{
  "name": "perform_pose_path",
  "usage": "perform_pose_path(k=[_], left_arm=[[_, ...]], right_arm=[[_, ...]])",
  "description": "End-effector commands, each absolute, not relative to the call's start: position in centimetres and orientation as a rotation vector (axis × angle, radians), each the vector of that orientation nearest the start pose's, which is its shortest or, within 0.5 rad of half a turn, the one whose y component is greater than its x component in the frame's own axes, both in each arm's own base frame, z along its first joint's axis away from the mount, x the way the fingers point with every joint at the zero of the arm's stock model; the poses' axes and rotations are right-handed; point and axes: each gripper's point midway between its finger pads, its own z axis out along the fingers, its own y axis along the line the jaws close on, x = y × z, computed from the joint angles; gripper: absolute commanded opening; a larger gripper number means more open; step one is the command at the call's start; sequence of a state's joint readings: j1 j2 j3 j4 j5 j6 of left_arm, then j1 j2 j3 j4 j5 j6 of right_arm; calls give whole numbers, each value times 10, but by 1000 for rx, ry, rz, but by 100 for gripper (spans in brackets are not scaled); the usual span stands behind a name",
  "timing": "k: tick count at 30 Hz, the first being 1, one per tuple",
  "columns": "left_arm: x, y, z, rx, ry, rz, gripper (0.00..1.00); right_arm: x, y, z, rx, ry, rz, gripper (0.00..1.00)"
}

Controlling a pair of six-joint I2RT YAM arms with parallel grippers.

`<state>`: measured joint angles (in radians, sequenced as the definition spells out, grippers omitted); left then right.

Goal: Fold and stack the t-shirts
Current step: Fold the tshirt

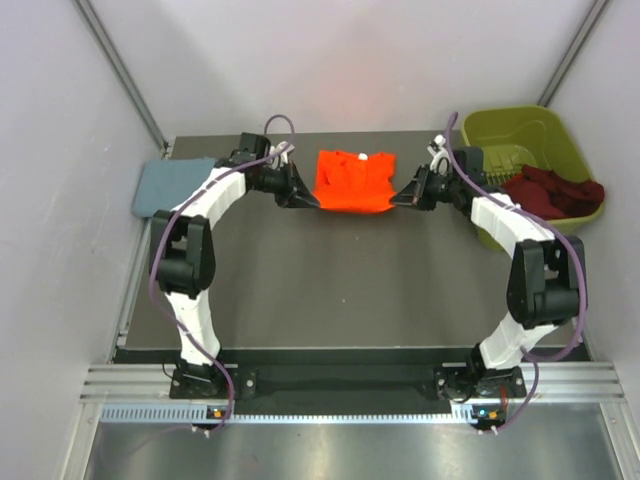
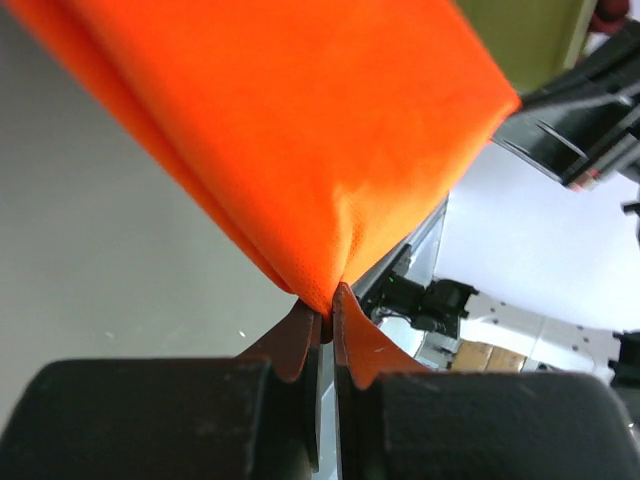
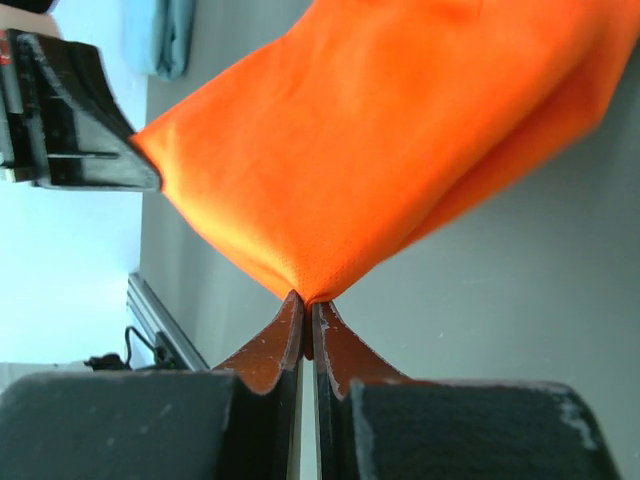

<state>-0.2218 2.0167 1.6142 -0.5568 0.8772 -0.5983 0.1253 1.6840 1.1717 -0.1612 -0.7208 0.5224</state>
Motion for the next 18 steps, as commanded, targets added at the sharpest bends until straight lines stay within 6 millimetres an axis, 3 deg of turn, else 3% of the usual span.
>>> perform_pose_path(k=[1,2,3,5,10,14,18], left_arm=[[382,-242,169,-50,2593,-1444,1],[374,-244,167,-83,2605,-1506,1],[372,-249,183,-51,2555,-1550,1],[369,-251,189,7,2540,-1500,1],[369,-251,181,-51,2567,-1506,1],[386,-249,173,-68,2567,-1463,1],[418,-249,175,-46,2518,-1413,1]], right_arm=[[383,179,166,18,2296,1155,0],[379,179,164,19,2305,1156,0],[374,179,168,2,2294,1158,0],[371,178,173,-3,2284,1156,0],[373,172,174,11,2255,1143,0],[385,171,165,25,2249,1135,0],[414,171,175,0,2207,1122,0]])
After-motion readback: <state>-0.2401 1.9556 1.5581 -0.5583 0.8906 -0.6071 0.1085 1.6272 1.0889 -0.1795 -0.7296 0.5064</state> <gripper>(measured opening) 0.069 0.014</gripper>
